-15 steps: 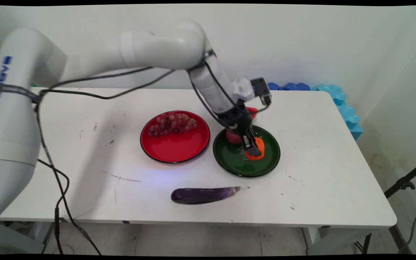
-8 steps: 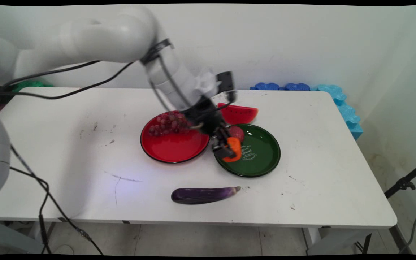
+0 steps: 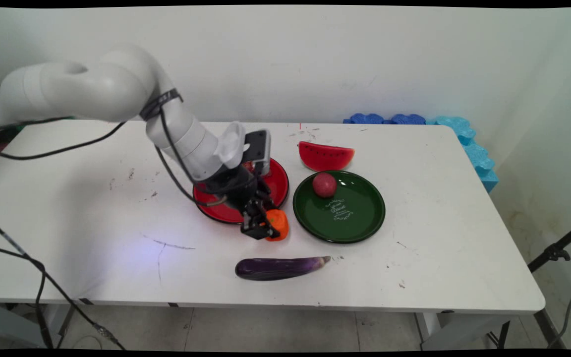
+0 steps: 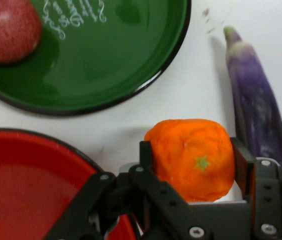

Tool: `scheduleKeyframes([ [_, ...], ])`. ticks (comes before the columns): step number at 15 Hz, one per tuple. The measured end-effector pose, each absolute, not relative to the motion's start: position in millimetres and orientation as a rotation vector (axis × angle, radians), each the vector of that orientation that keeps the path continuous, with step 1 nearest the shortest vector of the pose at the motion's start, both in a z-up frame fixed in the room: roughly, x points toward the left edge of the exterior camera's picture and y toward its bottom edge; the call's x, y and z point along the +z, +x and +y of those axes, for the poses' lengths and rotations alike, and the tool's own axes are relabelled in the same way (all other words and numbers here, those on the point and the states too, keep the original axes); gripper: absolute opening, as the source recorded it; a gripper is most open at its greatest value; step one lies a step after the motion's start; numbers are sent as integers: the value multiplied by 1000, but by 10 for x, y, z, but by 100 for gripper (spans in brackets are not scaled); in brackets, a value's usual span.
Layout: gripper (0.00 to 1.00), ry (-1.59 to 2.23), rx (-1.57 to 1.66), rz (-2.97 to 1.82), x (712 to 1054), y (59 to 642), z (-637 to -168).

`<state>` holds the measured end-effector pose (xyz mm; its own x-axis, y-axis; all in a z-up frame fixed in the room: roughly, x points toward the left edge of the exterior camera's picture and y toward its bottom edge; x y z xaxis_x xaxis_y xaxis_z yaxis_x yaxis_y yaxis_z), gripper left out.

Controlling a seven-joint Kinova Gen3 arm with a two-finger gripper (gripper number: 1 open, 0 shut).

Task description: Place the picked object on the table

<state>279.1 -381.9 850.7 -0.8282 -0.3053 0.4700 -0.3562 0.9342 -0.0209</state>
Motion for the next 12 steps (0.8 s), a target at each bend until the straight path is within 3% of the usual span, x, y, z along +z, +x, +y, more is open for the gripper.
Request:
scheduleKeyframes([
  [10, 0, 459, 180, -2562, 8074, 2876, -3806],
  [11, 100, 434, 172, -2559, 8061, 2829, -3764],
  [12, 100, 428, 171, -2551, 8054, 2838, -3760],
])
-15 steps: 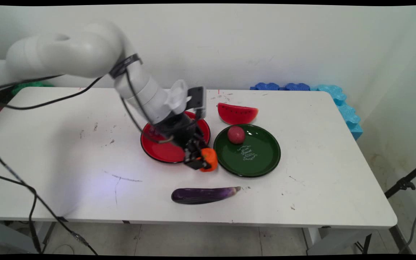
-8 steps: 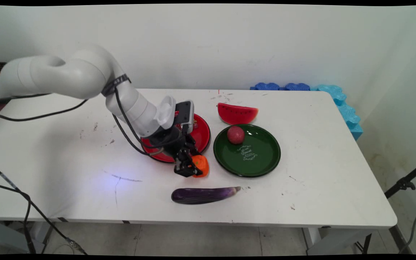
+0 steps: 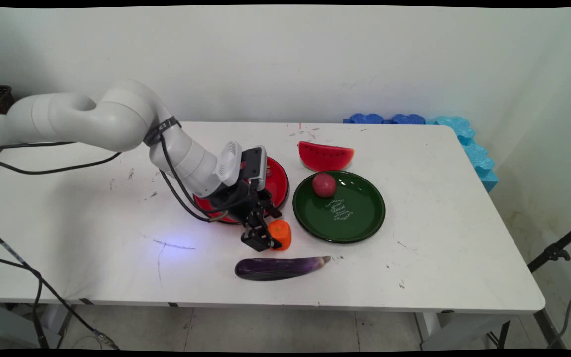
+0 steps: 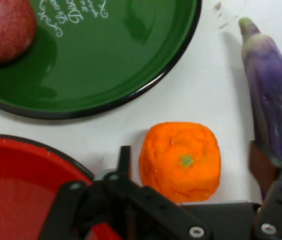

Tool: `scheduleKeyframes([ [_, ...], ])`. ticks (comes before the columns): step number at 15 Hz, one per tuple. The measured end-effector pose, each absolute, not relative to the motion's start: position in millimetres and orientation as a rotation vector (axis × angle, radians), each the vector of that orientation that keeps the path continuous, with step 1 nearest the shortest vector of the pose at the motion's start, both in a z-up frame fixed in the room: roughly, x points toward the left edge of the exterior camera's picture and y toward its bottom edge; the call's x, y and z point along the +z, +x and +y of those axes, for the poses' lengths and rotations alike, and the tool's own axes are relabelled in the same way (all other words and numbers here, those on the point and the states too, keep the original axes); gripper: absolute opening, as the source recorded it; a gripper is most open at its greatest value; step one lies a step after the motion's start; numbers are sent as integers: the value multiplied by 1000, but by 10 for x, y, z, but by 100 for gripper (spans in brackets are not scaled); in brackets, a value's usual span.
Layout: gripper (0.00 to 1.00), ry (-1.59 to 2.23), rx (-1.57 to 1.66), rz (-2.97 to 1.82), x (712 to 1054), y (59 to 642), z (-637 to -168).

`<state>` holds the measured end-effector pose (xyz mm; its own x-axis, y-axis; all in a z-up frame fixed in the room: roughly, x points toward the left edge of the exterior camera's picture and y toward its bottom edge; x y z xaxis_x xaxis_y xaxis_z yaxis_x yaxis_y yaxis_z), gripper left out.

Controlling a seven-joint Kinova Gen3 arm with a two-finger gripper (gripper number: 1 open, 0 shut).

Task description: Place the picked object on the table

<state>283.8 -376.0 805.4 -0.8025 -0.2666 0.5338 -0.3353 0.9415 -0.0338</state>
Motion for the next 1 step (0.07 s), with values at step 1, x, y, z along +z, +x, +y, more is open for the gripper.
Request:
scheduleKeyframes([
  [1, 100, 420, 168, -2542, 8060, 2853, -3758],
])
